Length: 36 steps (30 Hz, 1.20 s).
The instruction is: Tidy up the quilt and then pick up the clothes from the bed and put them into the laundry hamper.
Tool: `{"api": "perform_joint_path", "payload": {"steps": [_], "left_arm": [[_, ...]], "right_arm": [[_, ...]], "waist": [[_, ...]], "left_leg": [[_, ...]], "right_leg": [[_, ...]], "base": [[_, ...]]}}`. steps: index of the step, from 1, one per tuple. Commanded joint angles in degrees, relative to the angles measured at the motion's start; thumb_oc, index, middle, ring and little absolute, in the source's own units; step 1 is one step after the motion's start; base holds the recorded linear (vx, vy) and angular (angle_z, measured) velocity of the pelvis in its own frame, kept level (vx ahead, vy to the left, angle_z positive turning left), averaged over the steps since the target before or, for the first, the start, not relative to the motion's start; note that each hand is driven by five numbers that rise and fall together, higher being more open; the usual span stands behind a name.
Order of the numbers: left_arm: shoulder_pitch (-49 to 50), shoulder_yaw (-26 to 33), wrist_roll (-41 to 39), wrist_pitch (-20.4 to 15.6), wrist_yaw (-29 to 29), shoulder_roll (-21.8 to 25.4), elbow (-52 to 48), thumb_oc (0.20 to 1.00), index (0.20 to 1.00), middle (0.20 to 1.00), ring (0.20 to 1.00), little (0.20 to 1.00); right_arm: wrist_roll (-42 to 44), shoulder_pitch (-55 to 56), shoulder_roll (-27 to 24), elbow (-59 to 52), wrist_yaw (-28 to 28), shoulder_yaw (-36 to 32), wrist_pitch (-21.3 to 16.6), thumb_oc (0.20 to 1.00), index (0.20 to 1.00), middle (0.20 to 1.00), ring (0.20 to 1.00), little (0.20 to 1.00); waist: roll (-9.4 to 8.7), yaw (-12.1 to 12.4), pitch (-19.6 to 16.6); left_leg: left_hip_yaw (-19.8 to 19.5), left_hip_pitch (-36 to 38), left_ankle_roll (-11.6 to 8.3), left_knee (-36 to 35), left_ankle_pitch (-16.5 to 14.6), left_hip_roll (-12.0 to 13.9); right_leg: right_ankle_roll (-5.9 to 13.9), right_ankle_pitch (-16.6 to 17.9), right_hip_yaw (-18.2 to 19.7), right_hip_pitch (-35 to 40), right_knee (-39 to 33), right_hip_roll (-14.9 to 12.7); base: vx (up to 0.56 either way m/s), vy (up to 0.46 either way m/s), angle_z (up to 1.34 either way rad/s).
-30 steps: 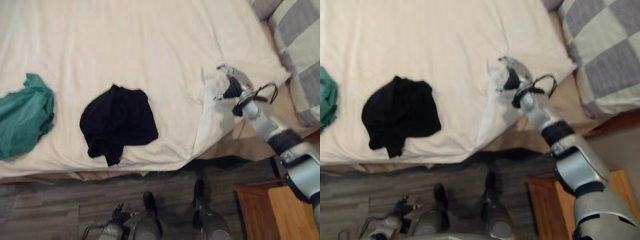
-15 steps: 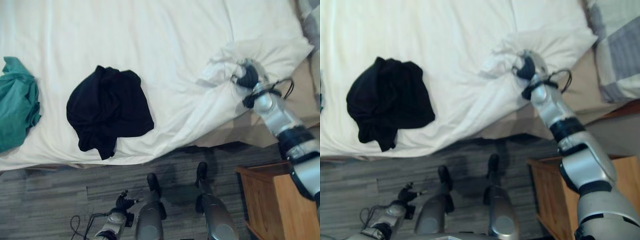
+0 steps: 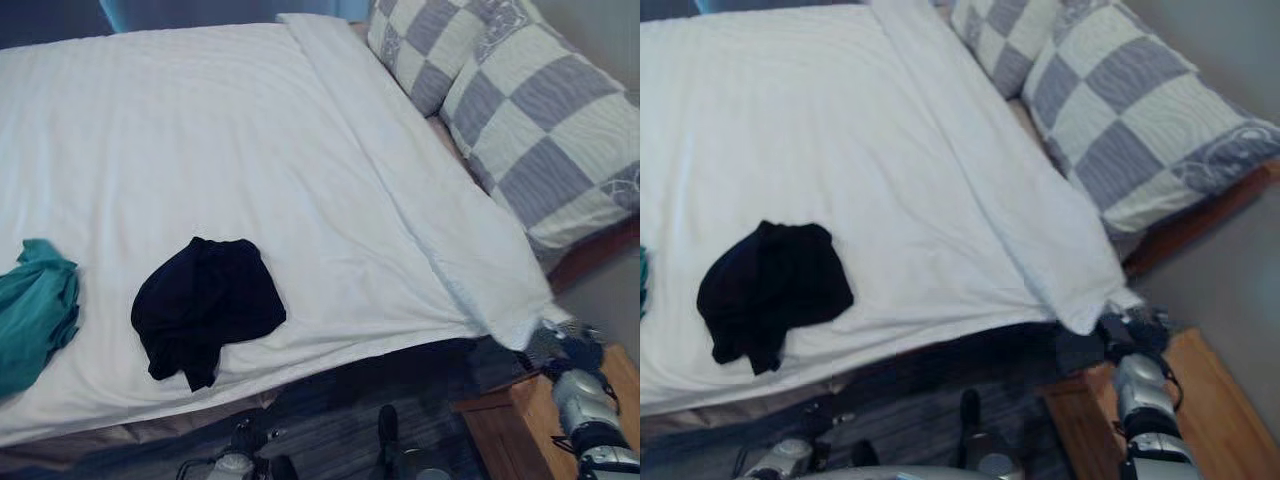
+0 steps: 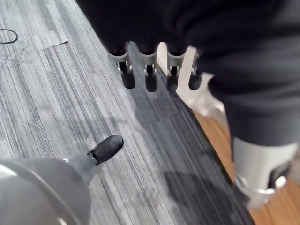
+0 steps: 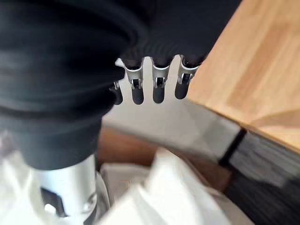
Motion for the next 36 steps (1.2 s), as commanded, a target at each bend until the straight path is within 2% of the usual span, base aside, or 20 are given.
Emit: {"api": "perform_joint_path", "payload": {"steps": [1, 4, 6, 9, 10, 11, 13, 14, 15, 19, 21, 23, 26, 30, 31, 32, 34, 35, 36], "left_arm": [[-1.8, -0.2, 0.7, -0.5, 0.6, 0.8, 2.4, 1.000, 1.000, 1.000, 1.000, 1.000], [-1.0, -0.5, 1.4, -0.6, 0.8, 0.8, 2.3, 1.000, 1.000, 1.000, 1.000, 1.000], [-0.4, -1.1, 2.7, -0.6, 1.1, 1.2, 2.3, 1.000, 1.000, 1.000, 1.000, 1.000], [-1.7, -2.3, 3.0, -1.1, 1.3, 1.4, 1.8, 1.000, 1.000, 1.000, 1.000, 1.000], [-1.8, -2.3, 3.0, -1.1, 1.3, 1.4, 1.8, 1.000, 1.000, 1.000, 1.000, 1.000], [-2.9, -3.1, 2.6, -1.6, 1.7, 1.7, 1.2, 1.000, 1.000, 1.000, 1.000, 1.000], [-4.7, -3.8, 1.5, -2.0, 2.2, 2.1, 0.3, 1.000, 1.000, 1.000, 1.000, 1.000], [-4.8, -3.8, 1.5, -2.0, 2.2, 2.0, 0.3, 1.000, 1.000, 1.000, 1.000, 1.000], [-5.9, -4.0, 0.1, -2.9, 2.7, 2.4, -1.0, 1.000, 1.000, 1.000, 1.000, 1.000], [-8.0, -3.4, -1.7, -3.0, 3.1, 2.4, -1.7, 1.000, 1.000, 1.000, 1.000, 1.000], [-7.5, -3.1, -2.0, -3.1, 3.0, 1.7, -1.8, 1.000, 1.000, 1.000, 1.000, 1.000], [-7.6, -3.1, -1.8, -3.0, 3.1, 1.6, -1.5, 1.000, 1.000, 1.000, 1.000, 1.000], [-8.6, -2.2, -1.7, -2.2, 3.6, 2.0, -0.8, 1.000, 1.000, 1.000, 1.000, 1.000], [-8.1, -0.9, -0.5, -1.1, 3.7, 1.8, 0.5, 1.000, 1.000, 1.000, 1.000, 1.000], [-7.2, -0.9, 0.5, -1.0, 3.6, 1.5, 0.9, 1.000, 1.000, 1.000, 1.000, 1.000], [-7.2, -0.9, 0.5, -1.0, 3.6, 1.5, 0.9, 1.000, 1.000, 1.000, 1.000, 1.000], [-5.8, -0.6, 1.2, -0.8, 3.2, 1.5, 1.3, 1.000, 1.000, 1.000, 1.000, 1.000], [-5.1, -0.5, 1.3, -0.6, 2.9, 2.0, 1.4, 1.000, 1.000, 1.000, 1.000, 1.000], [-4.8, -0.6, 1.4, -0.6, 2.6, 2.4, 1.3, 1.000, 1.000, 1.000, 1.000, 1.000]], "right_arm": [[-8.4, -7.1, -6.4, -7.0, -7.0, -2.3, -2.9, 0.200, 0.200, 0.200, 0.200, 0.200], [-12.2, -8.7, -8.0, -12.5, -8.3, -1.5, -2.8, 0.200, 0.200, 0.200, 0.200, 0.200], [-16.6, -13.6, -10.0, -18.7, -7.5, 2.6, -3.3, 0.200, 0.200, 0.200, 0.200, 0.200], [-18.0, -21.0, -10.6, -21.6, -6.1, 8.3, -3.8, 0.200, 0.200, 0.200, 0.200, 0.200], [-18.0, -21.0, -10.6, -21.5, -6.1, 8.4, -3.8, 0.200, 0.200, 0.200, 0.200, 0.200], [-19.2, -26.0, -11.7, -21.7, -5.5, 11.9, -3.1, 0.200, 0.200, 0.200, 0.200, 0.200], [-19.3, -30.9, -11.7, -19.9, -5.2, 14.7, -2.7, 0.200, 0.200, 0.200, 0.200, 0.200], [-19.3, -31.0, -11.7, -19.8, -5.2, 14.7, -2.7, 0.200, 0.200, 0.200, 0.200, 0.200], [-18.9, -32.2, -10.3, -17.5, -5.0, 15.9, -2.4, 0.200, 0.200, 0.200, 0.200, 0.200], [-16.6, -28.9, -5.7, -12.9, -4.7, 14.8, -2.3, 0.200, 0.200, 0.200, 0.200, 0.200], [-14.5, -22.7, -1.4, -7.9, -3.7, 13.3, -2.5, 0.200, 0.200, 0.200, 0.200, 0.200], [-12.7, -18.7, 0.4, -4.8, -2.6, 12.6, -2.8, 0.200, 0.200, 0.200, 0.200, 0.200], [-11.5, -10.4, 4.3, -3.7, 0.3, 12.7, -2.3, 0.200, 0.200, 0.200, 0.200, 0.200], [-12.5, 0.6, 9.3, -1.1, 5.3, 14.1, 0.2, 0.200, 0.200, 0.200, 0.200, 0.200], [-12.6, 3.1, 10.4, 0.6, 6.7, 14.7, 0.5, 1.000, 1.000, 1.000, 1.000, 1.000], [-12.6, 3.1, 10.4, 0.6, 6.7, 14.7, 0.5, 1.000, 1.000, 1.000, 1.000, 1.000], [-12.8, 4.8, 12.3, 4.4, 8.7, 15.8, 1.2, 1.000, 1.000, 1.000, 1.000, 1.000], [-14.8, 5.4, 14.0, 8.4, 10.7, 18.5, 2.0, 1.000, 1.000, 1.000, 1.000, 1.000], [-15.9, 5.7, 15.0, 10.3, 11.5, 19.9, 2.3, 1.000, 1.000, 1.000, 1.000, 1.000]], "waist": [[-0.95, 0.8, 2.4], [-0.97, 1.1, 2.8], [-1.04, 2.0, 4.2], [-0.99, 2.8, 7.3], [-0.98, 2.8, 7.2], [-0.68, 3.4, 10.2], [-0.42, 4.1, 13.5], [-0.42, 4.1, 13.4], [-0.41, 4.4, 15.6], [-0.04, 4.0, 16.2], [0.26, 3.4, 16.5], [0.10, 2.9, 16.7], [-0.88, 1.6, 16.7], [-3.04, 0.0, 14.1], [-3.35, -0.2, 12.6], [-3.35, -0.2, 12.6], [-3.69, -0.1, 10.2], [-4.06, 0.2, 9.1], [-3.82, 0.6, 9.2]], "left_leg": [[1.1, 3.1, -2.93, 0.1, -2.0, 3.6], [0.9, 3.0, -2.86, 0.1, -1.8, 3.5], [0.7, 2.6, -2.85, 0.1, -1.8, 3.6], [-0.1, 0.5, -2.89, 0.1, -0.6, 3.5], [-0.1, 0.4, -2.88, 0.1, -0.6, 3.5], [-0.8, -1.6, -2.71, 0.1, 0.4, 3.1], [-1.0, -4.4, -2.48, 2.1, 1.3, 2.6], [-1.0, -4.5, -2.46, 2.2, 1.2, 2.6], [-1.3, -9.1, -2.49, 8.2, -0.7, 3.0], [-0.9, -12.7, -2.58, 11.7, -2.0, 3.9], [-0.7, -13.6, -2.39, 13.0, -2.7, 4.1], [-0.8, -13.1, -2.10, 13.3, -3.2, 4.0], [-0.3, -10.7, -1.52, 12.8, -4.3, 3.6], [0.3, -4.2, 0.19, 8.8, -4.7, 0.5], [0.2, -2.2, 0.65, 5.3, -3.8, -0.7], [0.2, -2.1, 0.65, 5.3, -3.8, -0.7], [-0.2, 0.4, 1.14, 0.2, -2.6, -1.9], [-0.3, 0.6, 1.17, 0.1, -2.6, -1.2], [-0.4, 1.0, 1.22, 0.1, -2.3, -0.6]], "right_leg": [[6.78, -7.1, -2.0, 5.5, 0.0, -4.9], [6.71, -6.9, -2.1, 5.4, 0.0, -4.9], [6.70, -7.0, -2.1, 5.2, 0.0, -4.9], [6.44, -6.4, -1.7, 3.4, 0.0, -4.8], [6.43, -6.4, -1.7, 3.3, 0.0, -4.8], [6.21, -5.7, -1.2, 1.4, 0.1, -4.9], [5.74, -6.2, -0.4, -2.1, 3.9, -5.7], [5.74, -6.2, -0.4, -2.3, 4.0, -5.7], [5.45, -7.4, 0.4, -6.1, 8.5, -6.6], [5.44, -8.4, 1.1, -10.2, 12.2, -7.8], [5.71, -8.7, 1.5, -11.9, 13.5, -8.0], [5.69, -8.7, 1.5, -11.4, 13.2, -8.1], [5.78, -7.9, 1.0, -9.1, 11.3, -8.1], [6.49, -4.7, 0.4, -3.2, 6.6, -7.7], [7.20, -3.5, 0.1, -1.9, 5.0, -8.1], [7.21, -3.5, 0.1, -1.8, 5.0, -8.1], [8.21, -1.8, 0.4, -0.7, 3.4, -8.2], [9.22, -1.4, 0.7, -1.4, 5.5, -7.8], [9.16, -3.2, 0.7, -1.2, 9.1, -7.0]], "base": [[0.00, 0.000, 0.00], [0.00, 0.009, 0.01], [-0.05, -0.024, -0.01], [-0.14, -0.034, 0.01], [-0.22, -0.038, 0.12], [-0.23, -0.032, 0.09], [-0.26, -0.033, 0.13], [-0.25, -0.037, 0.24], [-0.18, -0.035, 0.10], [-0.10, -0.021, -0.05], [-0.07, 0.018, -0.12], [-0.04, 0.055, -0.13], [-0.01, 0.088, -0.09], [0.05, 0.159, -0.01], [0.03, 0.151, -0.04], [0.03, 0.150, -0.11], [0.00, 0.134, -0.11], [-0.08, 0.135, -0.09], [-0.15, 0.133, -0.10]]}}
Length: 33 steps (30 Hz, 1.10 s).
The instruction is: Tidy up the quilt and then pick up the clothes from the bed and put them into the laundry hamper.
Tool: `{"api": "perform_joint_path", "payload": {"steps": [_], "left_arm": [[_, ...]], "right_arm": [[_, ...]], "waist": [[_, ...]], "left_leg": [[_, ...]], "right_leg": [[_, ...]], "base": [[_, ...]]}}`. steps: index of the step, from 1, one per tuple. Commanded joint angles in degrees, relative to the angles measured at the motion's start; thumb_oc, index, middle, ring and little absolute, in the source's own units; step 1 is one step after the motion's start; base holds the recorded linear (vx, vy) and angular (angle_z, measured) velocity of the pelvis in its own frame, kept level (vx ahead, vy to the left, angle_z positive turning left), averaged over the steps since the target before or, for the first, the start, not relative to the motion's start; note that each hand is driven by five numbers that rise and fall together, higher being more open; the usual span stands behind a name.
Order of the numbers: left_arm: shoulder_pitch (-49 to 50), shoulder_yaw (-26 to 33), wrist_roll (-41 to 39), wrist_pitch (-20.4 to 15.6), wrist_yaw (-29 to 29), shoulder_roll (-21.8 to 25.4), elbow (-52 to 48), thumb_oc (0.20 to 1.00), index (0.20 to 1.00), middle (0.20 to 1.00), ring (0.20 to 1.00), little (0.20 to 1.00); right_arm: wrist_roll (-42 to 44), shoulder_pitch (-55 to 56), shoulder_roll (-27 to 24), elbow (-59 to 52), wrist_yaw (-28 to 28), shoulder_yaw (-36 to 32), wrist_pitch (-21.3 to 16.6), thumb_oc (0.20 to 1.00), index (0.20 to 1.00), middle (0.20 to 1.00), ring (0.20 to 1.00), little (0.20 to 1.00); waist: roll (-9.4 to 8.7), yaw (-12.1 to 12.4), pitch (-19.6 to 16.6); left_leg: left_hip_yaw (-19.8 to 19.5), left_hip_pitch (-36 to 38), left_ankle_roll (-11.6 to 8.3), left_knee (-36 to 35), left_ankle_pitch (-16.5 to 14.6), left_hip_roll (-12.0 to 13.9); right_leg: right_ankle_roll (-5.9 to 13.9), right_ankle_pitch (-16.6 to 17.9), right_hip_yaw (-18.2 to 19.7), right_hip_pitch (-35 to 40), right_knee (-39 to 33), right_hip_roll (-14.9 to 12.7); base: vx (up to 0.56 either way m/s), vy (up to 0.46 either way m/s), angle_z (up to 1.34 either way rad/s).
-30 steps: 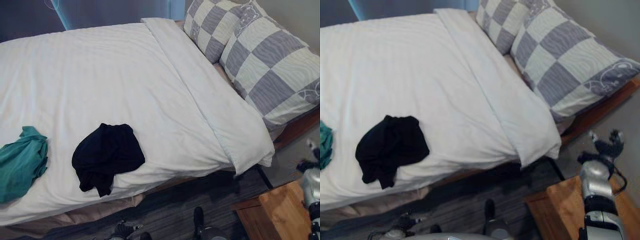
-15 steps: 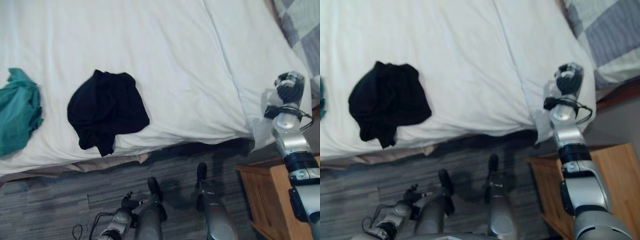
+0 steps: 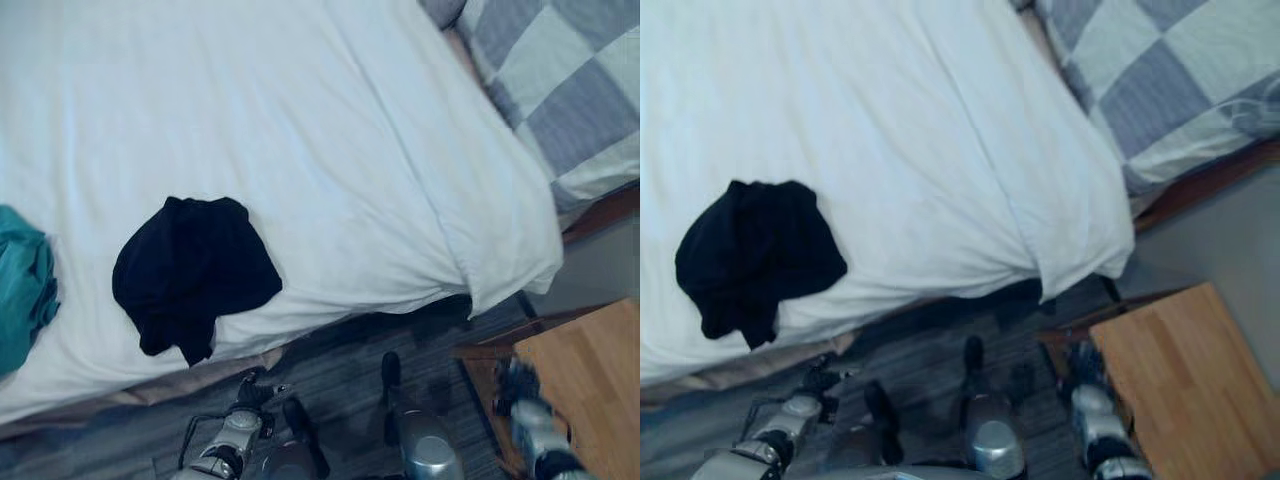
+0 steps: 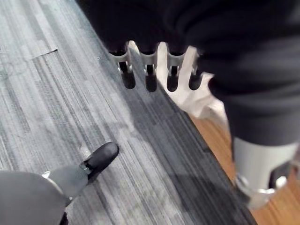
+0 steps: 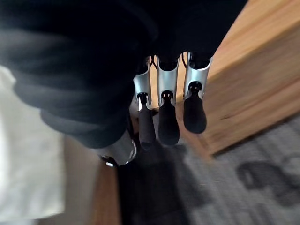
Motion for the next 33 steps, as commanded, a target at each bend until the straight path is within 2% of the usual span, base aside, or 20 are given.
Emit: {"api": "perform_joint_path", "payload": {"steps": [1, 3, 5, 7, 9, 10, 14, 15, 18, 22, 23, 24, 25, 26, 28, 29, 30, 31, 32, 33], "left_arm": [[3.3, -1.4, 1.9, 0.6, -0.2, 1.8, 2.6, 1.000, 1.000, 1.000, 1.000, 1.000], [4.0, -1.7, 2.7, 0.6, -0.4, 2.5, 2.6, 1.000, 1.000, 1.000, 1.000, 1.000], [4.6, -1.5, 3.4, 0.6, -0.5, 2.6, 3.0, 1.000, 1.000, 1.000, 1.000, 1.000], [5.1, -2.2, 4.4, 0.5, -1.0, 2.8, 3.0, 1.000, 1.000, 1.000, 1.000, 1.000], [5.1, -2.4, 5.4, -0.4, 0.2, 1.2, 2.2, 1.000, 1.000, 1.000, 1.000, 1.000], [5.5, -3.2, 5.7, -0.9, 0.4, -0.2, 2.1, 1.000, 1.000, 1.000, 1.000, 1.000], [7.8, -3.1, 4.2, -2.1, 0.0, -1.3, -0.9, 1.000, 1.000, 1.000, 1.000, 1.000], [7.8, -3.1, 4.2, -2.1, 0.0, -1.3, -0.9, 1.000, 1.000, 1.000, 1.000, 1.000], [10.3, -6.0, 9.7, -2.4, -0.6, -2.1, 0.0, 1.000, 1.000, 1.000, 1.000, 1.000], [10.2, -8.4, 14.1, -2.0, -1.3, -1.3, 0.5, 1.000, 1.000, 1.000, 1.000, 1.000], [9.2, -9.3, 15.1, -2.0, -1.5, -1.0, 0.5, 1.000, 1.000, 1.000, 1.000, 1.000], [8.7, -10.1, 15.3, -1.7, -1.6, -0.3, 0.2, 1.000, 1.000, 1.000, 1.000, 1.000], [8.1, -9.8, 15.2, -1.9, -1.5, 0.3, -0.1, 1.000, 1.000, 1.000, 1.000, 1.000], [7.9, -9.5, 15.7, -1.6, -1.4, 1.8, 0.1, 1.000, 1.000, 1.000, 1.000, 1.000], [7.9, -9.5, 15.7, -1.6, -1.4, 1.8, 0.1, 1.000, 1.000, 1.000, 1.000, 1.000], [8.2, -9.7, 16.7, -0.7, -1.4, 2.0, 1.1, 1.000, 1.000, 1.000, 1.000, 1.000], [8.2, -9.6, 16.7, -0.7, -1.4, 2.0, 1.1, 1.000, 1.000, 1.000, 1.000, 1.000], [8.3, -9.6, 17.2, -0.6, -1.4, 1.7, 1.8, 1.000, 1.000, 1.000, 1.000, 1.000], [8.3, -9.6, 17.2, -0.6, -1.4, 1.6, 1.8, 1.000, 1.000, 1.000, 1.000, 1.000], [7.5, -9.8, 17.2, -0.3, -1.6, 1.3, 1.5, 1.000, 1.000, 1.000, 1.000, 1.000]], "right_arm": [[-4.8, -1.7, 2.3, 4.2, 4.0, 5.4, 0.1, 1.000, 1.000, 1.000, 1.000, 1.000], [-6.2, -1.9, 2.6, 5.8, 4.7, 6.6, 0.5, 1.000, 1.000, 1.000, 1.000, 1.000], [-10.4, -1.0, 4.2, 9.1, 6.1, 9.5, 1.3, 1.000, 1.000, 1.000, 1.000, 1.000], [-11.9, 0.0, 4.3, 8.6, 6.0, 10.5, 1.1, 1.000, 1.000, 1.000, 1.000, 1.000], [-18.7, -3.6, 2.7, 7.9, 5.9, 16.3, 1.6, 1.000, 1.000, 1.000, 1.000, 1.000], [-21.9, -5.3, 3.0, 7.0, 5.6, 19.3, 1.5, 1.000, 1.000, 1.000, 1.000, 1.000], [-27.2, -6.6, 3.2, 0.8, 8.0, 25.9, 0.6, 1.000, 1.000, 1.000, 1.000, 1.000], [-27.2, -6.6, 3.2, 0.8, 8.0, 25.9, 0.6, 1.000, 1.000, 1.000, 1.000, 1.000], [-29.2, -6.4, 3.7, -0.9, 10.3, 28.2, -0.8, 1.000, 1.000, 1.000, 1.000, 1.000], [-29.2, -4.4, 3.4, 1.7, 10.7, 26.2, -0.5, 1.000, 1.000, 1.000, 1.000, 1.000], [-29.2, -4.5, 3.9, 2.4, 10.5, 25.1, 0.0, 1.000, 1.000, 1.000, 1.000, 1.000], [-27.4, -4.9, 4.5, 3.6, 10.5, 23.1, 1.4, 1.000, 1.000, 1.000, 1.000, 1.000], [-26.2, -4.6, 4.8, 3.4, 10.4, 22.4, 1.4, 1.000, 1.000, 1.000, 1.000, 1.000], [-24.6, -3.9, 5.1, 3.0, 10.2, 21.5, 1.0, 1.000, 1.000, 1.000, 1.000, 1.000], [-24.6, -3.9, 5.1, 3.0, 10.2, 21.5, 1.0, 1.000, 1.000, 1.000, 1.000, 1.000], [-23.5, -1.7, 5.9, 3.0, 10.1, 21.7, 0.5, 1.000, 1.000, 1.000, 1.000, 1.000], [-23.5, -1.7, 5.9, 3.0, 10.1, 21.8, 0.5, 1.000, 1.000, 1.000, 1.000, 1.000], [-23.6, -1.0, 6.2, 3.3, 9.8, 22.6, 0.2, 1.000, 1.000, 1.000, 1.000, 1.000], [-23.6, -1.0, 6.2, 3.3, 9.8, 22.6, 0.2, 1.000, 1.000, 1.000, 1.000, 1.000], [-23.4, -0.4, 6.0, 2.2, 9.7, 23.6, 0.2, 1.000, 1.000, 1.000, 1.000, 1.000]], "waist": [[-0.71, 1.2, -4.8], [-0.24, 1.5, -4.9], [0.22, 3.0, -5.7], [-0.01, 3.3, -5.6], [-0.04, 5.1, -3.4], [0.26, 6.0, -2.9], [0.14, 6.7, -5.0], [0.09, 6.7, -5.1], [1.79, 5.8, -8.3], [2.47, 5.1, -9.4], [1.69, 5.0, -9.5], [0.27, 5.2, -8.6], [0.23, 5.2, -8.1], [0.35, 4.5, -7.5], [0.33, 4.6, -7.5], [0.86, 2.2, -6.8], [0.94, 2.2, -6.7], [0.92, 1.2, -6.6], [0.98, 1.1, -6.5], [0.91, 0.4, -6.4]], "left_leg": [[-1.8, -2.5, 0.58, -0.1, -1.6, 2.3], [-1.8, -2.1, 0.95, -0.1, -1.7, 2.3], [-2.2, -1.3, 1.41, -0.1, -1.5, 0.1], [-2.2, -2.9, 1.32, 4.0, -1.8, -0.7], [-3.6, -10.1, -3.28, 16.7, -1.1, -0.4], [-5.7, -11.4, -5.11, 18.9, -0.3, 0.8], [-8.6, -6.4, -4.26, 14.4, -1.7, 8.9], [-8.6, -6.4, -4.24, 14.2, -1.5, 8.9], [-7.2, -1.4, -5.81, 3.2, 5.3, 17.8], [-6.0, -0.2, -7.42, -0.1, 4.3, 16.7], [-6.3, -0.7, -7.24, -0.1, 3.1, 14.8], [-5.1, -0.2, -5.82, 0.5, 1.3, 11.4], [-4.0, 0.4, -5.12, 0.3, 0.6, 10.6], [-2.8, 1.3, -3.30, -0.1, -0.5, 9.1], [-2.7, 1.4, -3.32, -0.1, -0.5, 9.1], [-2.2, 2.3, -2.40, -0.1, -1.0, 7.9], [-2.2, 2.4, -2.49, -0.1, -1.0, 8.1], [-1.6, 3.6, -1.94, -0.1, -2.0, 5.0], [-1.6, 3.7, -1.98, -0.1, -2.1, 5.1], [-1.6, 6.0, -1.39, -0.1, -5.4, 2.0]], "right_leg": [[8.09, -7.2, -1.3, -3.2, 12.4, -4.2], [8.00, -8.7, -1.5, -3.1, 16.4, -3.2], [5.67, -13.2, -6.1, 4.0, 11.8, -1.3], [3.84, -14.3, -6.0, 6.2, 8.4, -0.3], [2.09, -14.0, -6.2, 8.3, 3.5, -1.1], [2.06, -13.6, -6.7, 8.2, 2.7, -1.7], [4.02, -11.2, -7.0, 7.7, 2.0, -6.5], [4.02, -11.1, -7.0, 7.6, 2.0, -6.6], [7.19, -10.9, -8.6, 6.3, 2.5, -11.5], [9.52, -8.2, -10.0, 7.5, 3.7, -14.7], [10.50, -5.2, -9.6, 7.4, 5.3, -17.0], [10.90, 4.2, -9.7, 6.0, 10.2, -21.7], [10.16, 4.2, -10.9, 5.1, 12.5, -22.4], [8.47, 1.0, -9.9, 2.1, 18.3, -19.3], [8.46, 0.9, -9.7, 1.9, 18.5, -19.3], [6.15, -7.2, -9.3, -0.5, 19.2, -9.4], [6.08, -7.3, -9.4, -0.4, 19.3, -9.2], [5.43, -9.9, -12.1, -1.4, 15.6, -2.5], [5.41, -9.9, -12.1, -1.2, 15.5, -2.4], [4.71, -12.2, -13.7, -1.1, 11.8, 1.9]], "base": [[-0.14, 0.133, -0.04], [-0.06, 0.094, 0.04], [0.05, 0.051, 0.05], [-0.03, 0.022, 0.20], [-0.21, 0.117, 0.35], [-0.25, 0.191, 0.31], [-0.08, 0.317, 0.17], [0.02, 0.344, 0.18], [-0.02, 0.688, 0.08], [0.04, 0.509, 0.49], [0.09, 0.698, 0.79], [0.06, 0.701, 0.79], [0.06, 0.879, 0.50], [0.03, 0.533, 0.20], [0.03, 0.322, -0.03], [0.04, 0.312, 0.12], [0.12, 0.540, 0.11], [0.09, 0.221, 0.02], [0.26, 0.388, -0.17], [0.18, 0.160, -0.05]]}}
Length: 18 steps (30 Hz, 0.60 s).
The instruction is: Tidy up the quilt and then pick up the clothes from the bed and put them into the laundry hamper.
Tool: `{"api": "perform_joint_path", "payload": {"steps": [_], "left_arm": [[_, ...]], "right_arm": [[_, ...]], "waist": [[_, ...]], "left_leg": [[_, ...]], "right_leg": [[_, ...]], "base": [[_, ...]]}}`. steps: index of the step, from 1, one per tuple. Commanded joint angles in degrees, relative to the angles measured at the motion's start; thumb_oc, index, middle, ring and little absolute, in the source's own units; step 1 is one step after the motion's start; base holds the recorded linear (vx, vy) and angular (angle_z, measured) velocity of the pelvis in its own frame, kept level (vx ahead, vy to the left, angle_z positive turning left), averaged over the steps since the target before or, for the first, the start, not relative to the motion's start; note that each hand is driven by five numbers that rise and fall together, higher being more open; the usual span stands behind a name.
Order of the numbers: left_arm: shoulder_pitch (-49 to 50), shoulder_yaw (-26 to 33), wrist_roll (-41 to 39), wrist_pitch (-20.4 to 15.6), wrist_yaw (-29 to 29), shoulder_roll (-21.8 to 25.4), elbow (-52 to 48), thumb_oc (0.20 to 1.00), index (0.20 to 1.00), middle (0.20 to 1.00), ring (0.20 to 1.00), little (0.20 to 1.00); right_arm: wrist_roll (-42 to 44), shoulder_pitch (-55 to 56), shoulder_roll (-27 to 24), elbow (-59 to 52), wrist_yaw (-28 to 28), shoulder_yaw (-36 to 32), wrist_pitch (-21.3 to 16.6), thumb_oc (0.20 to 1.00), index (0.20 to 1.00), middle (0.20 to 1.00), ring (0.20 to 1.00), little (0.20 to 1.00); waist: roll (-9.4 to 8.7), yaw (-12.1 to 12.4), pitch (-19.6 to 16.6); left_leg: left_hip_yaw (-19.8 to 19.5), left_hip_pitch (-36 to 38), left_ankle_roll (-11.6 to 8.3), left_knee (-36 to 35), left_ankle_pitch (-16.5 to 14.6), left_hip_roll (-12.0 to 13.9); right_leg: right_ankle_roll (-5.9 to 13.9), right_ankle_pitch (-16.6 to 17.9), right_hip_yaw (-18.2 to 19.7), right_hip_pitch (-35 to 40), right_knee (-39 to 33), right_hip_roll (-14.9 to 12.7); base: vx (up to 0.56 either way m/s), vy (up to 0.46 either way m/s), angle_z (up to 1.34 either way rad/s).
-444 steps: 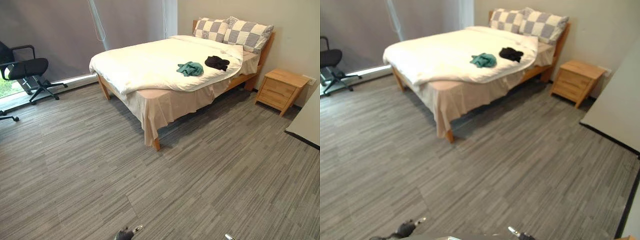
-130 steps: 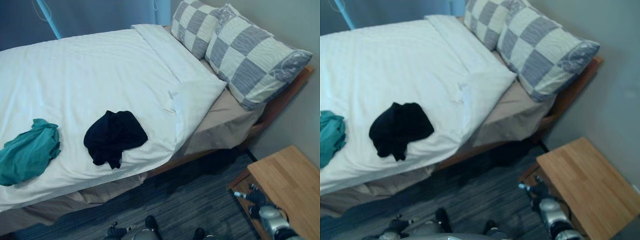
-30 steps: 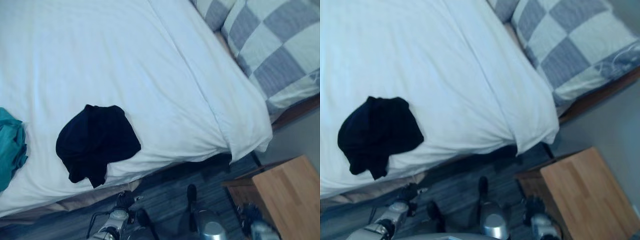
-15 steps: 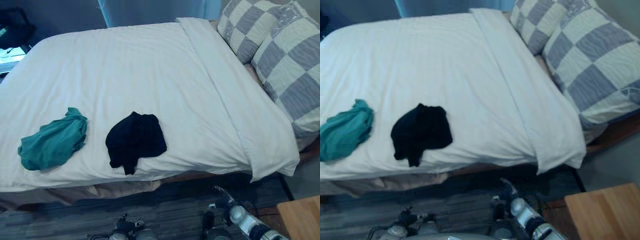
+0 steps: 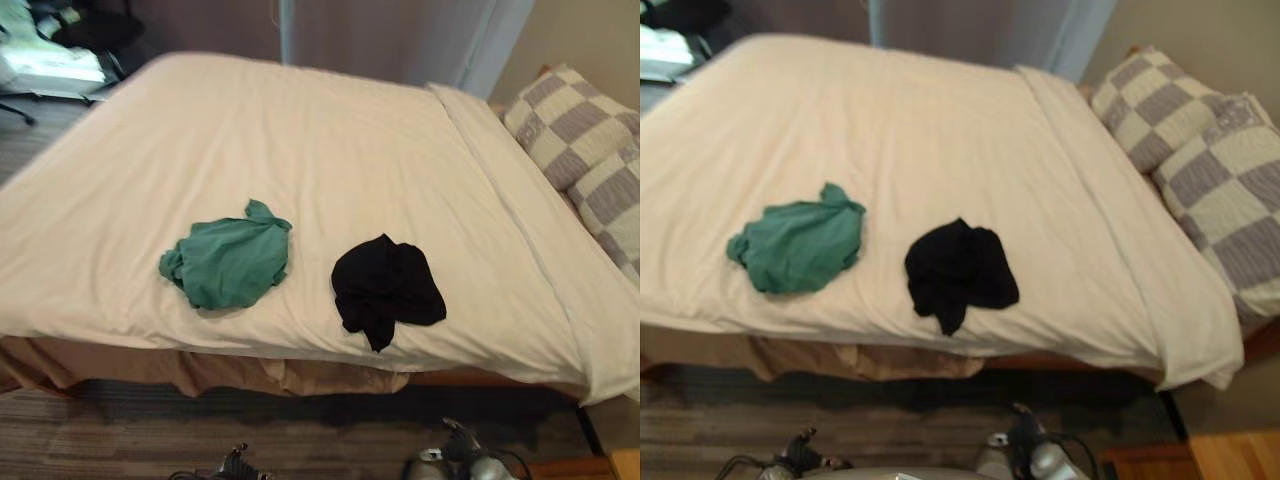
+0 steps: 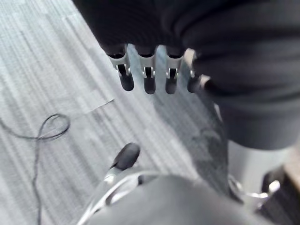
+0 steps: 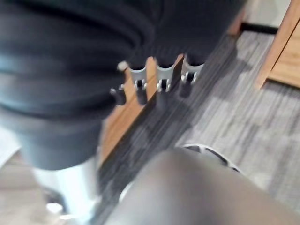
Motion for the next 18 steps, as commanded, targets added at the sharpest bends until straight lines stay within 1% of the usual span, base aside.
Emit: {"api": "perform_joint_path", "payload": {"steps": [1, 2, 3, 4, 5, 6, 7, 8, 9, 10, 11, 12, 13, 14, 15, 16, 17, 18], "left_arm": [[-3.3, -0.2, 3.0, -0.6, 0.2, -0.7, -2.9, 1.000, 1.000, 1.000, 1.000, 1.000], [-3.7, 0.1, 1.9, -1.5, 0.6, -2.4, -3.2, 1.000, 1.000, 1.000, 1.000, 1.000], [-3.7, 0.1, 1.9, -1.5, 0.6, -2.4, -3.2, 1.000, 1.000, 1.000, 1.000, 1.000], [-4.0, -0.3, 0.6, -2.0, 2.0, -4.8, -3.7, 1.000, 1.000, 1.000, 1.000, 1.000], [-4.1, -0.6, 0.8, -2.3, 3.1, -4.3, -3.9, 1.000, 1.000, 1.000, 1.000, 1.000], [-5.3, -0.8, -0.3, -2.0, 3.7, -4.3, -4.8, 1.000, 1.000, 1.000, 1.000, 1.000], [-6.0, -0.2, -1.8, -2.0, 3.6, -4.4, -5.4, 1.000, 1.000, 1.000, 1.000, 1.000], [-5.5, 0.2, -2.3, -2.2, 3.1, -4.4, -5.5, 1.000, 1.000, 1.000, 1.000, 1.000], [-4.6, 0.2, -1.8, -2.3, 3.1, -4.8, -5.2, 1.000, 1.000, 1.000, 1.000, 1.000], [-4.2, -0.2, -1.5, -2.3, 3.4, -5.3, -5.1, 1.000, 1.000, 1.000, 1.000, 1.000], [-4.2, -0.2, -1.5, -2.3, 3.4, -5.4, -5.1, 1.000, 1.000, 1.000, 1.000, 1.000], [-4.2, -0.9, -0.8, -2.3, 3.6, -5.7, -5.2, 1.000, 1.000, 1.000, 1.000, 1.000], [-4.1, -0.8, -1.7, -2.3, 3.4, -5.7, -5.6, 1.000, 1.000, 1.000, 1.000, 1.000], [-4.1, -0.9, -2.0, -2.5, 2.9, -5.5, -5.7, 1.000, 1.000, 1.000, 1.000, 1.000], [-4.4, -1.1, -1.7, -2.5, 2.5, -5.8, -6.4, 1.000, 1.000, 1.000, 1.000, 1.000], [-4.4, -1.1, -1.7, -2.5, 2.5, -5.8, -6.4, 1.000, 1.000, 1.000, 1.000, 1.000], [-6.9, -0.6, -1.3, -2.3, 1.3, -2.1, -5.5, 1.000, 1.000, 1.000, 1.000, 1.000], [-8.9, -1.3, -1.2, -1.8, 2.3, -3.4, -5.7, 1.000, 1.000, 1.000, 1.000, 1.000]], "right_arm": [[2.5, -1.2, 1.9, -1.3, -0.2, 4.5, -0.5, 1.000, 1.000, 1.000, 1.000, 1.000], [2.7, -2.0, 1.6, -2.8, -0.5, 5.9, -1.1, 1.000, 1.000, 1.000, 1.000, 1.000], [2.7, -2.0, 1.6, -2.8, -0.5, 5.9, -1.2, 1.000, 1.000, 1.000, 1.000, 1.000], [2.0, -4.2, 1.7, -1.5, -1.3, 6.8, -0.6, 1.000, 1.000, 1.000, 1.000, 1.000], [2.5, -5.6, 1.3, -0.8, -1.8, 6.9, -0.3, 1.000, 1.000, 1.000, 1.000, 1.000], [3.1, -6.1, 1.1, -0.7, -2.2, 6.7, -0.4, 1.000, 1.000, 1.000, 1.000, 1.000], [3.5, -6.2, 0.9, -0.6, -2.1, 6.6, -0.4, 1.000, 1.000, 1.000, 1.000, 1.000], [3.2, -6.2, 0.7, -0.5, -2.0, 6.6, -0.2, 1.000, 1.000, 1.000, 1.000, 1.000], [2.8, -6.4, 0.6, -0.7, -1.9, 6.6, -0.1, 1.000, 1.000, 1.000, 1.000, 1.000], [2.6, -6.7, 0.6, -1.2, -1.9, 6.7, -0.1, 1.000, 1.000, 1.000, 1.000, 1.000], [2.6, -6.7, 0.6, -1.2, -1.9, 6.7, -0.1, 1.000, 1.000, 1.000, 1.000, 1.000], [2.1, -7.0, 0.1, -1.7, -2.3, 6.7, 0.1, 1.000, 1.000, 1.000, 1.000, 1.000], [1.9, -7.0, -0.3, -2.5, -1.8, 7.1, 0.1, 1.000, 1.000, 1.000, 1.000, 1.000], [-1.0, -7.5, -0.8, -4.2, -1.7, 8.2, 0.0, 1.000, 1.000, 1.000, 1.000, 1.000], [-4.5, -7.7, -0.8, -6.5, -1.7, 9.5, -0.6, 1.000, 1.000, 1.000, 1.000, 1.000], [-4.5, -7.7, -0.8, -6.5, -1.7, 9.5, -0.6, 1.000, 1.000, 1.000, 1.000, 1.000], [-6.4, -8.8, -0.8, -8.7, -0.1, 11.5, -0.9, 1.000, 1.000, 1.000, 1.000, 1.000], [-7.0, -9.2, 0.6, -9.4, 0.1, 13.0, -0.8, 1.000, 1.000, 1.000, 1.000, 1.000]], "waist": [[-0.11, -2.4, 4.9], [-0.67, -2.1, 4.5], [-0.61, -2.1, 4.5], [-1.26, -0.5, 5.9], [-1.46, 0.8, 7.1], [-2.09, 1.6, 7.4], [-1.54, 1.8, 7.3], [-0.86, 1.6, 6.8], [-0.39, 1.5, 5.9], [0.18, 1.5, 5.3], [0.07, 1.6, 5.2], [0.81, 1.8, 4.6], [1.43, 1.9, 4.1], [1.99, 1.6, 3.6], [2.52, 1.0, 2.9], [2.52, 1.1, 2.9], [2.23, 0.4, 2.5], [1.65, 0.0, 2.6]], "left_leg": [[2.2, 3.7, -3.12, -0.2, -4.2, -1.3], [2.0, 2.5, -2.76, 7.8, -6.4, -3.6], [1.9, 2.2, -2.85, 8.4, -6.8, -3.3], [1.9, -5.0, -5.10, 23.5, -3.2, -3.1], [-0.4, -9.0, -7.99, 30.6, 0.1, -3.1], [-2.7, -11.9, -9.12, 32.7, 1.1, -3.1], [-3.1, -11.4, -8.71, 30.4, 0.4, -1.4], [-2.7, -9.6, -7.75, 26.2, -0.6, 0.7], [-1.9, -7.4, -6.80, 21.5, -2.3, 2.4], [-1.9, -5.6, -6.18, 16.2, -2.4, 3.2], [-1.8, -5.5, -6.11, 15.8, -2.1, 3.0], [-3.5, -3.7, -5.86, 11.4, -1.1, 3.7], [-6.1, -2.3, -5.84, 10.2, -0.4, 3.4], [-8.6, -0.5, -5.72, 7.4, -1.5, 3.1], [-7.2, 1.7, -5.36, 4.6, -3.2, 2.0], [-7.1, 1.7, -5.36, 4.5, -3.2, 2.0], [-5.9, 4.2, -4.22, 0.5, -3.8, -0.3], [-5.0, 5.0, -3.74, 0.0, -4.2, -0.9]], "right_leg": [[0.84, 2.0, -2.1, 5.2, -14.4, 4.4], [-2.18, 1.6, -1.8, 8.1, -19.4, 4.6], [-2.27, 1.6, -1.8, 8.2, -19.6, 4.7], [-4.47, 2.2, -1.4, 11.5, -23.7, 3.6], [-5.47, 2.2, -0.4, 12.8, -24.7, 3.8], [-5.51, 2.4, -0.3, 13.3, -25.2, 3.3], [-4.96, 2.5, -0.4, 13.7, -25.7, 3.1], [-4.13, 2.8, -0.1, 13.8, -25.9, 2.5], [-3.10, 3.0, 0.9, 13.8, -26.1, 1.6], [-2.37, 3.1, 1.8, 13.6, -26.0, 1.1], [-2.35, 3.2, 1.9, 13.4, -26.1, 0.9], [-1.85, 2.9, 3.0, 13.2, -26.1, 0.7], [-1.41, 3.1, 4.1, 12.9, -26.2, 0.7], [-0.60, 3.8, 4.6, 12.8, -26.2, 0.2], [0.39, 5.0, 4.4, 12.2, -25.6, -1.3], [0.40, 5.0, 4.4, 12.2, -25.6, -1.3], [1.83, 7.6, 5.5, 10.4, -24.3, -3.3], [2.29, 8.2, 6.4, 9.9, -23.7, -3.4]], "base": [[0.31, 0.245, -0.07], [0.13, 0.078, 0.15], [0.09, 0.166, 0.06], [-0.05, 0.117, 0.22], [-0.06, 0.150, -0.11], [0.01, 0.131, -0.35], [0.06, 0.217, -0.76], [0.12, 0.335, -0.82], [0.11, 0.411, -0.73], [0.06, 0.292, -0.54], [0.04, 0.314, -0.31], [0.03, 0.309, -0.32], [0.04, 0.475, -0.33], [0.01, 0.530, -0.74], [0.00, 0.392, -0.70], [-0.06, 0.517, -0.59], [-0.08, 0.371, -0.06], [-0.09, 0.372, 0.02]]}}
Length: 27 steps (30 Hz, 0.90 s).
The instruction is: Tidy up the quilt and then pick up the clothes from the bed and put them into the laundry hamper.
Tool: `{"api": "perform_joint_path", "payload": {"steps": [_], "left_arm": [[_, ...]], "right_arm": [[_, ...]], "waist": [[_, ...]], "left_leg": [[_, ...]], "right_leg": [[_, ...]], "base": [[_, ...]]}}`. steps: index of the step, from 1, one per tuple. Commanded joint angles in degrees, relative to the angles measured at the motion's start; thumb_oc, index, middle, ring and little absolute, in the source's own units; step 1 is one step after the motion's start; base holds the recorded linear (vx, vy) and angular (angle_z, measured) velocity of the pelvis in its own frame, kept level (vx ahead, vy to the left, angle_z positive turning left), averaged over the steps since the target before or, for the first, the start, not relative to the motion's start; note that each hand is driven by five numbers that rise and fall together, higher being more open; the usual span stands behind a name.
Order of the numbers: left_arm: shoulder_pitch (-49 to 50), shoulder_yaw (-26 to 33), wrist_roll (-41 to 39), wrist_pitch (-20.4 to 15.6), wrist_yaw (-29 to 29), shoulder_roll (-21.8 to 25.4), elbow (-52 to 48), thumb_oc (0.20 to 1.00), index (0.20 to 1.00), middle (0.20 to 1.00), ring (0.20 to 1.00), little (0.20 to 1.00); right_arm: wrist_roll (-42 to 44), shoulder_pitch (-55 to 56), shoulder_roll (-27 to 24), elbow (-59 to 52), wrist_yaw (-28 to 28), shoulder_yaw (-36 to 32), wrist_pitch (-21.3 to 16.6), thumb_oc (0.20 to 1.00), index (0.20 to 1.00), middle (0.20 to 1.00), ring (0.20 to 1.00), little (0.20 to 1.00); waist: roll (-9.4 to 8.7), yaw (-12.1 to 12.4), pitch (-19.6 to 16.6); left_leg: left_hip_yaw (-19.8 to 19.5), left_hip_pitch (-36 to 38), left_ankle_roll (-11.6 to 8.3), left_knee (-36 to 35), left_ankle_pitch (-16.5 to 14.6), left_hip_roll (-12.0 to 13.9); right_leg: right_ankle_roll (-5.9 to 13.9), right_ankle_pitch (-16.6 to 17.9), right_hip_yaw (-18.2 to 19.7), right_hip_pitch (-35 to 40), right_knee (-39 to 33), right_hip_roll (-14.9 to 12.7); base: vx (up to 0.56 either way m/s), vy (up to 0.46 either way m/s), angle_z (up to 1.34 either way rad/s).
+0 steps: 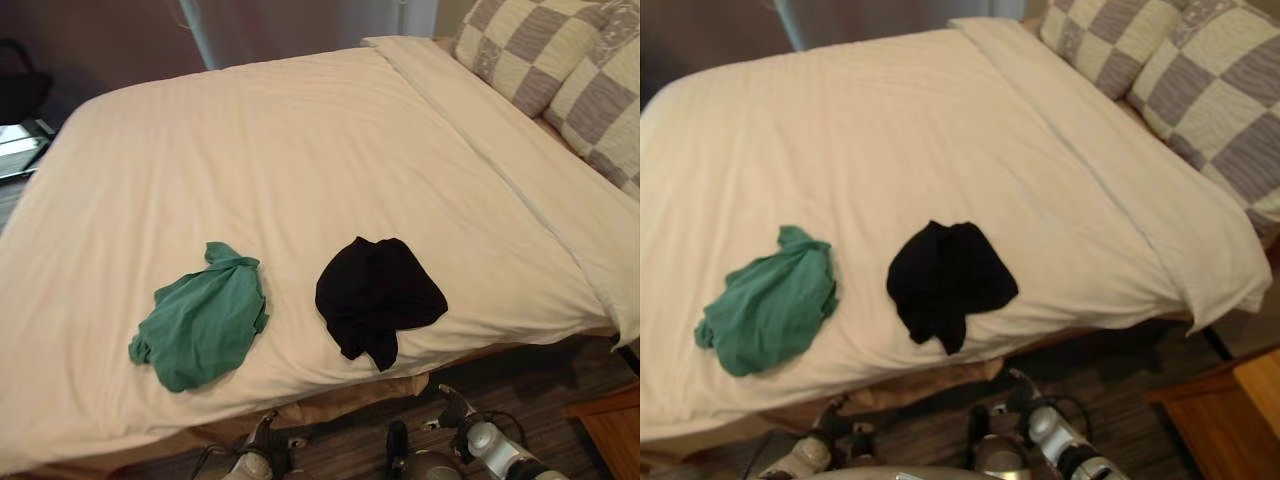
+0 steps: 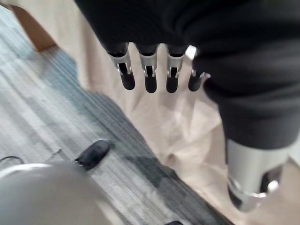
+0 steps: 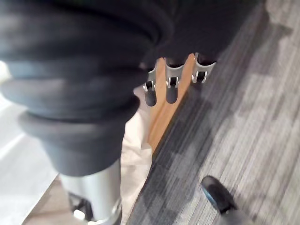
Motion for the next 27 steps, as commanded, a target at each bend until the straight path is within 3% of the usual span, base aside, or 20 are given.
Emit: {"api": "perform_joint_path", "payload": {"steps": [1, 3, 7, 9, 10, 14, 17, 18, 19, 20, 21, 22, 23, 24, 25, 26, 27], "left_arm": [[-4.0, -2.0, 0.0, -0.1, 1.0, 2.7, 0.8, 1.000, 1.000, 1.000, 1.000, 1.000], [-4.7, -1.8, 0.5, 0.8, 3.4, 2.1, -0.6, 1.000, 1.000, 1.000, 1.000, 1.000], [-4.0, 0.6, -0.4, 1.5, 5.3, 3.4, 0.9, 1.000, 1.000, 1.000, 1.000, 1.000], [-0.7, 4.3, -3.6, 1.7, 6.4, 4.1, 3.8, 1.000, 1.000, 1.000, 1.000, 1.000], [-0.7, 4.3, -3.6, 1.7, 6.4, 4.1, 3.8, 1.000, 1.000, 1.000, 1.000, 1.000], [6.4, 14.3, -9.1, 3.0, 7.2, 5.0, 11.5, 1.000, 1.000, 1.000, 1.000, 1.000], [8.4, 18.4, -10.9, 3.2, 7.5, 6.4, 13.3, 1.000, 1.000, 1.000, 1.000, 1.000], [9.9, 21.9, -12.8, 2.4, 8.9, 8.2, 12.3, 1.000, 1.000, 1.000, 1.000, 1.000], [9.9, 21.9, -12.8, 2.4, 8.9, 8.2, 12.3, 1.000, 1.000, 1.000, 1.000, 1.000], [12.0, 24.8, -14.0, -0.1, 12.6, 10.3, 4.5, 1.000, 1.000, 1.000, 1.000, 1.000], [12.0, 24.8, -14.0, -0.1, 12.6, 10.4, 4.5, 1.000, 1.000, 1.000, 1.000, 1.000], [18.0, 28.3, -10.8, -1.9, 15.3, 12.7, -15.7, 1.000, 1.000, 1.000, 1.000, 1.000], [18.1, 28.3, -10.8, -1.8, 15.3, 12.7, -15.8, 1.000, 1.000, 1.000, 1.000, 1.000], [23.5, 33.9, -5.8, -2.9, 15.9, 16.4, -35.3, 1.000, 1.000, 1.000, 1.000, 1.000], [23.6, 33.9, -5.8, -2.8, 15.9, 16.3, -35.4, 1.000, 1.000, 1.000, 1.000, 1.000], [25.3, 39.3, -1.5, -4.8, 15.6, 20.0, -48.9, 1.000, 1.000, 1.000, 1.000, 1.000], [25.7, 41.6, -0.1, -5.3, 15.2, 20.9, -53.8, 1.000, 1.000, 1.000, 1.000, 1.000]], "right_arm": [[-4.4, -4.2, 6.9, -3.4, 1.3, 4.3, -2.3, 1.000, 1.000, 1.000, 1.000, 1.000], [-5.6, -5.4, 9.7, -2.4, 1.8, 6.3, -1.6, 1.000, 1.000, 1.000, 1.000, 1.000], [-6.0, -5.6, 9.9, -0.9, 0.9, 5.0, -0.8, 1.000, 1.000, 1.000, 1.000, 1.000], [-1.9, -3.5, 9.2, 4.1, -1.0, -0.3, 0.4, 1.000, 1.000, 1.000, 1.000, 1.000], [-1.9, -3.5, 9.2, 4.1, -1.0, -0.3, 0.4, 1.000, 1.000, 1.000, 1.000, 1.000], [6.7, 0.7, 6.0, 15.4, -3.7, -13.2, 3.2, 1.000, 1.000, 1.000, 1.000, 1.000], [10.6, 1.9, 3.3, 17.5, -5.1, -18.9, 3.1, 1.000, 1.000, 1.000, 1.000, 1.000], [15.4, 3.3, 0.6, 18.0, -6.8, -24.6, 2.2, 1.000, 1.000, 1.000, 1.000, 1.000], [15.4, 3.3, 0.6, 18.0, -6.8, -24.6, 2.2, 1.000, 1.000, 1.000, 1.000, 1.000], [21.0, 5.7, -2.7, 12.4, -10.3, -31.3, -0.1, 1.000, 1.000, 1.000, 1.000, 1.000], [21.0, 5.8, -2.7, 12.4, -10.3, -31.3, 0.0, 1.000, 1.000, 1.000, 1.000, 1.000], [20.1, 11.0, -5.4, 0.7, -12.9, -36.3, -1.9, 1.000, 1.000, 1.000, 1.000, 1.000], [20.1, 11.0, -5.4, 0.6, -12.9, -36.3, -1.9, 1.000, 1.000, 1.000, 1.000, 1.000], [16.5, 15.3, -8.9, -9.4, -13.0, -40.0, -2.8, 1.000, 1.000, 1.000, 1.000, 1.000], [16.5, 15.3, -8.9, -9.4, -13.0, -39.9, -2.8, 1.000, 1.000, 1.000, 1.000, 1.000], [10.5, 17.0, -13.1, -15.7, -12.3, -41.1, -2.9, 1.000, 1.000, 1.000, 1.000, 1.000], [8.1, 17.4, -14.7, -18.1, -11.9, -41.3, -3.0, 1.000, 1.000, 1.000, 1.000, 1.000]], "waist": [[-3.46, 0.8, -0.1], [-4.82, 1.9, 0.6], [-4.83, 3.2, 1.4], [-4.90, 4.4, 0.6], [-4.94, 4.4, 0.5], [-4.55, 4.9, -2.0], [-4.35, 4.6, -2.8], [-4.09, 4.5, -3.3], [-4.09, 4.4, -3.3], [-3.72, 4.2, -3.4], [-3.72, 4.2, -3.4], [-3.45, 4.3, -3.3], [-3.46, 4.3, -3.4], [-3.36, 4.4, -3.2], [-3.38, 4.4, -3.3], [-3.25, 4.9, -3.1], [-3.21, 5.1, -3.2]], "left_leg": [[3.2, 4.2, 2.39, 0.0, -7.9, -5.0], [4.6, 3.9, 3.50, -0.1, -8.3, -5.6], [3.7, 2.7, 4.11, -0.1, -7.9, -5.5], [3.1, 1.8, 4.15, -0.1, -7.6, -6.1], [3.0, 1.6, 4.17, -0.1, -7.5, -6.1], [3.5, 1.9, 3.62, -0.1, -6.9, -5.9], [3.7, 1.7, 3.16, -0.1, -6.4, -5.7], [3.4, 1.6, 2.69, -0.1, -6.0, -5.5], [3.4, 1.6, 2.69, -0.1, -6.0, -5.5], [3.1, 1.5, 2.34, -0.1, -5.7, -5.2], [3.1, 1.4, 2.34, -0.1, -5.7, -5.2], [2.9, 1.4, 2.26, -0.1, -5.5, -5.0], [2.9, 1.3, 2.27, -0.1, -5.4, -5.0], [2.5, 1.2, 2.05, -0.1, -5.2, -4.7], [2.5, 1.1, 2.06, -0.1, -5.2, -4.8], [1.8, 0.8, 1.59, -0.1, -5.2, -4.2], [1.6, 0.8, 1.46, -0.1, -5.3, -4.0]], "right_leg": [[10.55, -0.5, 2.7, -2.2, 0.2, -11.2], [11.86, 0.6, 2.1, -4.4, 2.9, -12.5], [11.67, -1.8, 2.0, -3.8, 7.0, -12.6], [11.32, -3.1, 2.7, -0.9, 6.9, -12.2], [11.30, -3.0, 2.7, -1.0, 6.8, -12.2], [11.19, -1.7, 1.6, 3.1, 0.3, -12.2], [11.24, -1.1, 0.9, 4.1, -1.3, -12.3], [11.44, -0.9, 0.2, 5.1, -2.7, -12.2], [11.44, -0.9, 0.2, 5.1, -2.7, -12.2], [11.67, -1.0, -0.1, 5.4, -2.7, -12.2], [11.67, -1.0, -0.1, 5.4, -2.7, -12.3], [12.00, -1.2, -0.5, 5.7, -2.7, -12.3], [12.00, -1.2, -0.5, 5.6, -2.7, -12.3], [12.21, -1.5, -1.0, 6.0, -2.7, -12.2], [12.21, -1.4, -1.1, 6.0, -2.7, -12.2], [12.35, -2.0, -1.7, 6.4, -2.7, -12.2], [12.39, -2.2, -2.0, 6.6, -2.7, -12.2]], "base": [[-0.14, 0.182, -0.12], [-0.17, 0.118, -0.33], [-0.14, 0.037, -0.03], [-0.05, -0.011, 0.31], [0.05, -0.055, 0.24], [0.11, -0.074, 0.02], [0.06, -0.063, -0.02], [0.07, -0.074, 0.05], [0.06, -0.085, 0.11], [0.02, -0.036, 0.08], [0.02, -0.058, 0.06], [0.00, 0.000, 0.00], [-0.01, -0.058, 0.08], [-0.01, -0.036, 0.11], [-0.02, -0.080, 0.18], [-0.02, -0.062, 0.14], [-0.03, -0.078, 0.12]]}}
